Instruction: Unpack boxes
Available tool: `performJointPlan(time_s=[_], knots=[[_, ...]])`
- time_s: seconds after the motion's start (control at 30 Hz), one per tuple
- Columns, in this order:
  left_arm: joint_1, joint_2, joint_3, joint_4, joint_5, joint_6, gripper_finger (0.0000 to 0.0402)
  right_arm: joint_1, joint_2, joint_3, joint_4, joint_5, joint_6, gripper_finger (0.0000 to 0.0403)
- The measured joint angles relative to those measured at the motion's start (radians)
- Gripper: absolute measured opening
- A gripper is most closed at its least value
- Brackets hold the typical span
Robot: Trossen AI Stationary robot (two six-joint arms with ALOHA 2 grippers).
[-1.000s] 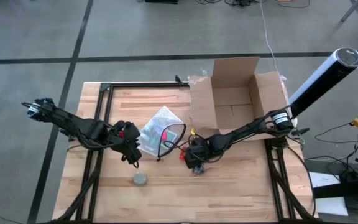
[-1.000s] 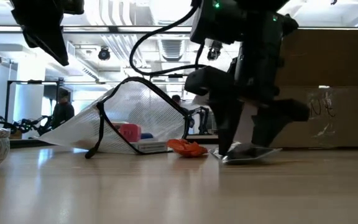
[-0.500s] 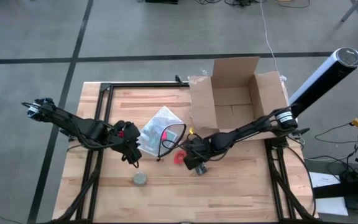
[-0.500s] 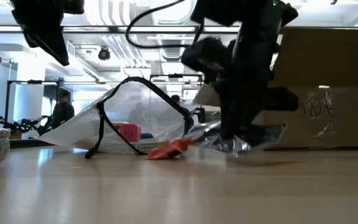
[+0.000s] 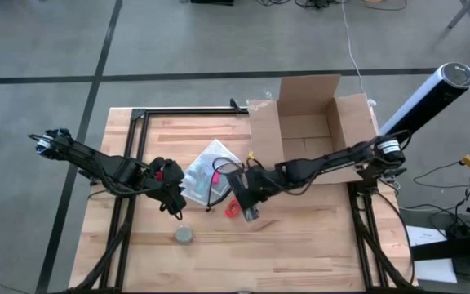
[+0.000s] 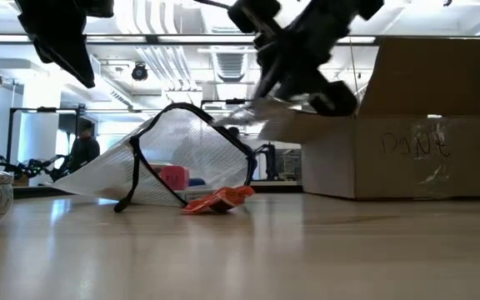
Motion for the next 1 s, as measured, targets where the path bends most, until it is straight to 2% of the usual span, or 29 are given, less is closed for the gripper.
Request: performJointPlan(time_s=[0.3,0.57,0.8,1.0], knots=[[0.0,0.0,0.0,0.0,0.0,-0.001,0.008,-0.104,0.004,0.0,0.027,-0.11,-0.039,0.0012],[0.0,0.0,0.003,0.0,0.0,-0.003,0.0088,-0.096,0.006,0.0,0.021,-0.254,-0.048,0.0012],[0.0,0.0,0.003,0.0,0.0,-0.003,0.0093,-0.117,0.008,0.0,0.017,-0.257,-0.053,0.0012],[0.0,0.0,0.003,0.0,-0.001,-0.003,0.0087,-0.148,0.062,0.0,0.045,-0.275,-0.076,0.0012]])
